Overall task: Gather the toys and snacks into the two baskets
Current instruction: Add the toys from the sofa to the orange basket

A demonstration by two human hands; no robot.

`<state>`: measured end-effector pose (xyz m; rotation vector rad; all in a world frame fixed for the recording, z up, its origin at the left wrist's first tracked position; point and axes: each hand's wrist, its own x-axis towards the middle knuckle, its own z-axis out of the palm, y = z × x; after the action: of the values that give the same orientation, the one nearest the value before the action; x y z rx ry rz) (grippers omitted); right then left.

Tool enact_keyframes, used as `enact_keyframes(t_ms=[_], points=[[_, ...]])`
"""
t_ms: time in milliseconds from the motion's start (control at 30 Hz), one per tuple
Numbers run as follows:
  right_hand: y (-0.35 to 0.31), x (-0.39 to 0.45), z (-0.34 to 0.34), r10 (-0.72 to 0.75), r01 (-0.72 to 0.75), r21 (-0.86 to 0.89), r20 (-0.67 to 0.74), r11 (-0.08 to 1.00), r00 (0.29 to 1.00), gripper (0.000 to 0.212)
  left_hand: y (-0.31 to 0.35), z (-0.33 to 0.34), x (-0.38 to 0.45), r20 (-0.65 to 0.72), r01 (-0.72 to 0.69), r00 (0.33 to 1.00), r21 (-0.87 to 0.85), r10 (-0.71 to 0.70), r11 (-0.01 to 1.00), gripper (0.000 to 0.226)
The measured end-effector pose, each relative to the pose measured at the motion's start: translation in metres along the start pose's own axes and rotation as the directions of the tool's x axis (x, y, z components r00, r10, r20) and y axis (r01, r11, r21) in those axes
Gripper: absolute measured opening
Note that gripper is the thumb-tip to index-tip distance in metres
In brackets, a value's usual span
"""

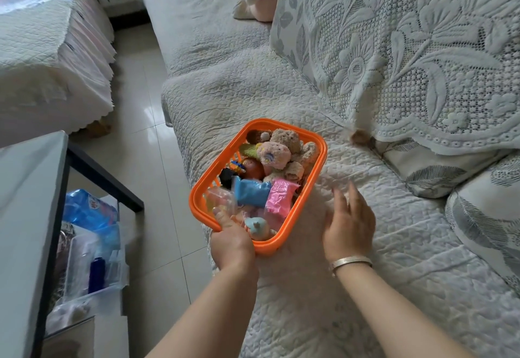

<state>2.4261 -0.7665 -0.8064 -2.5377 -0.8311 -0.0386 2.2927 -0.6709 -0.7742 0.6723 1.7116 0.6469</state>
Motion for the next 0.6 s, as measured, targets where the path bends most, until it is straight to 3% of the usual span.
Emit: enact_keyframes(t_ms=[100, 267, 333, 433, 600], points=[[0.024, -0.002, 0.016, 0.18, -0.113, -0.224, 0.31, 0.968, 0.933, 0.059, 0.0, 0.003, 0.001, -0.014, -0.006, 1.0, 0.025, 0.007, 1.0, 0.054], [0.035, -0.001, 0.026, 0.218, -0.035, -0.334, 0.527, 0.942, 0.822, 0.062, -0.003, 0.005, 0.004, -0.035, -0.016, 0.999, 0.048, 0.017, 0.999, 0.06], [0.038, 0.0, 0.026, 0.191, 0.009, -0.339, 0.55, 0.941, 0.813, 0.062, -0.005, 0.006, 0.009, -0.039, -0.007, 0.999, 0.045, 0.009, 0.999, 0.061], [0.042, -0.001, 0.025, 0.122, 0.063, -0.343, 0.492, 0.937, 0.862, 0.049, -0.008, 0.006, 0.014, -0.037, -0.001, 0.999, 0.044, 0.003, 0.999, 0.049], [0.041, -0.001, 0.019, 0.108, -0.063, -0.14, 0.345, 0.988, 0.932, 0.051, -0.006, 0.005, 0.009, -0.019, 0.017, 1.0, 0.035, -0.016, 0.999, 0.051]])
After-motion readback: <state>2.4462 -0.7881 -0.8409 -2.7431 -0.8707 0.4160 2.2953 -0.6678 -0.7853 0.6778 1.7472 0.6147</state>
